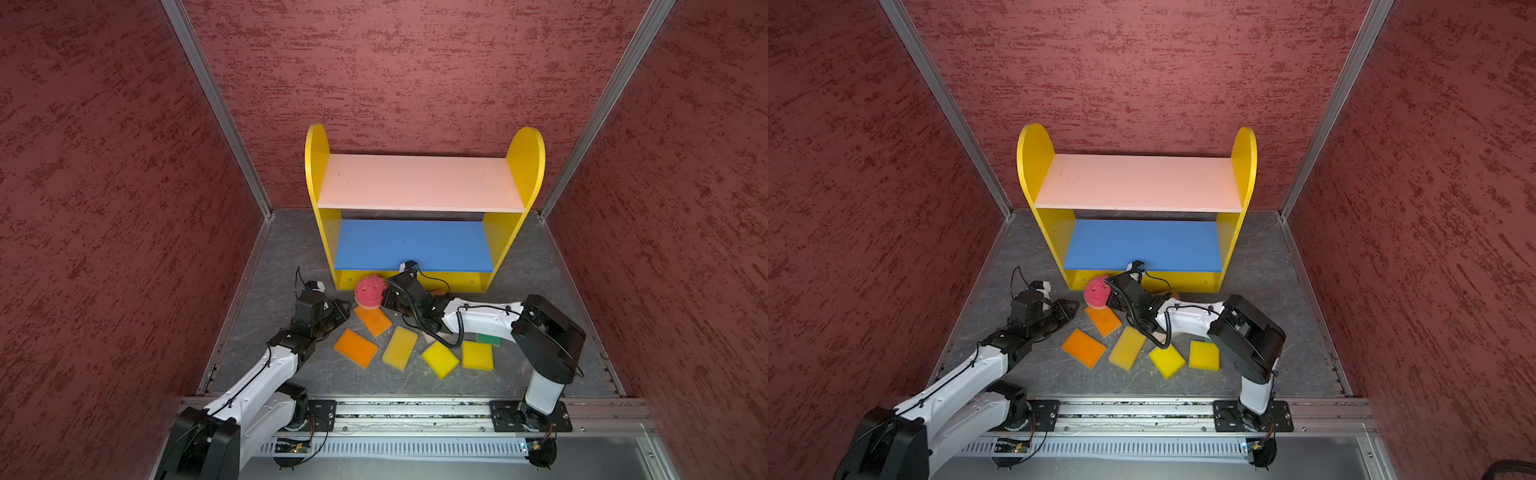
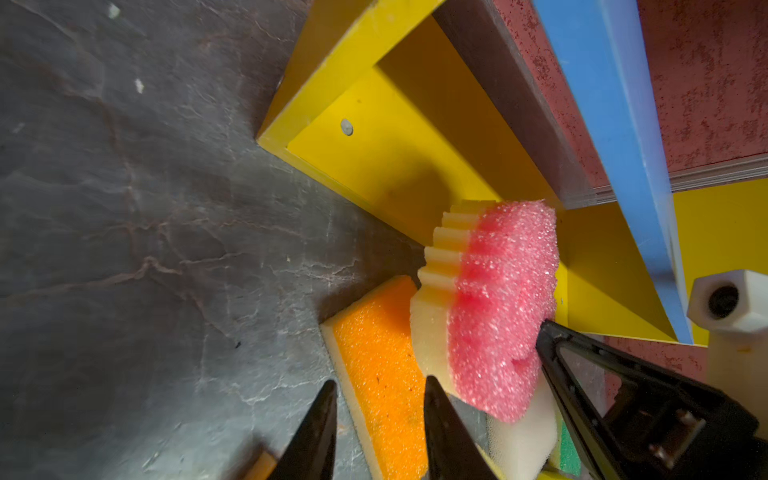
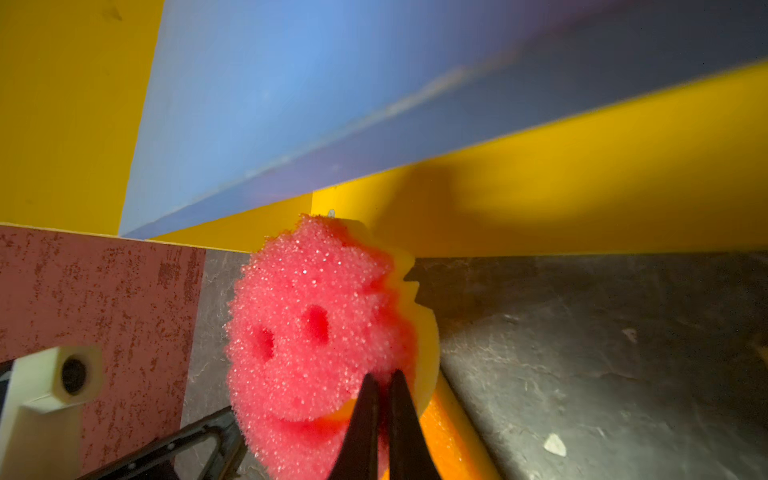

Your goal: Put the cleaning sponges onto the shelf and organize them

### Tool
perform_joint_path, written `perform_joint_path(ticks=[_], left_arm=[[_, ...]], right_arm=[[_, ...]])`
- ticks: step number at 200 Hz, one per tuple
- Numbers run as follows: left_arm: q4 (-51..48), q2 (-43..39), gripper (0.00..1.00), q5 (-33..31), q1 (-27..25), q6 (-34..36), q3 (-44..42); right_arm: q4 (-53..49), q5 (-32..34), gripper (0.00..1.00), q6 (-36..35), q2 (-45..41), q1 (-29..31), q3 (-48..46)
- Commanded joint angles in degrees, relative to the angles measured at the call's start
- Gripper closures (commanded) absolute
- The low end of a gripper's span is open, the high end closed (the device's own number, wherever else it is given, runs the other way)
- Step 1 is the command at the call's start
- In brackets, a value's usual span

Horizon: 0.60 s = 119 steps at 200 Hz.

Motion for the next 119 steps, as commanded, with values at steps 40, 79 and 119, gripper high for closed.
perform_joint_path(ticks=[40, 79, 119], left_arm=[[9.48, 6.61, 0.74, 0.83, -1.59, 1.32, 1.53], [10.84, 8.15, 0.72, 0.61, -2.39, 1.48, 1.82], [12.13, 10.95, 0.69, 1.72, -3.29, 1.61, 2.61]], right_arm=[[3.86, 9.59, 1.0, 6.77, 1.45, 0.91, 0.14], [5.65, 13.82, 1.0, 12.62, 1.44, 1.48, -2.58], [2.7, 17.8, 0.96, 15.15, 2.9, 2.67, -1.19]])
